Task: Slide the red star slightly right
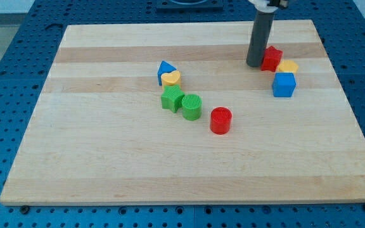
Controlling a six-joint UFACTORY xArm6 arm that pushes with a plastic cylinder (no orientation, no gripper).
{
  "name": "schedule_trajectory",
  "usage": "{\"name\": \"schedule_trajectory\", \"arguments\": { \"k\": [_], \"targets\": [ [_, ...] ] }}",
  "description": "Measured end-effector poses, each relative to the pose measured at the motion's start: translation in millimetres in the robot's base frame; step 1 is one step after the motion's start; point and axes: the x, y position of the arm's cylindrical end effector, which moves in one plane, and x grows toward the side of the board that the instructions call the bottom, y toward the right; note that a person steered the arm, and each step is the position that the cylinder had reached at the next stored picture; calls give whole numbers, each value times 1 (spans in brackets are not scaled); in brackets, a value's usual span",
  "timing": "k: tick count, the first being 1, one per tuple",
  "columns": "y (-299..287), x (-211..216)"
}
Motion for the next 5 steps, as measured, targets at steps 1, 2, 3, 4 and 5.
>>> {"name": "schedule_trajectory", "arguments": {
  "k": [1,2,3,4,5],
  "targets": [
    [-28,-4],
    [-29,-21],
    [-10,-22],
    [10,-22],
    [20,-28]
  ]
}}
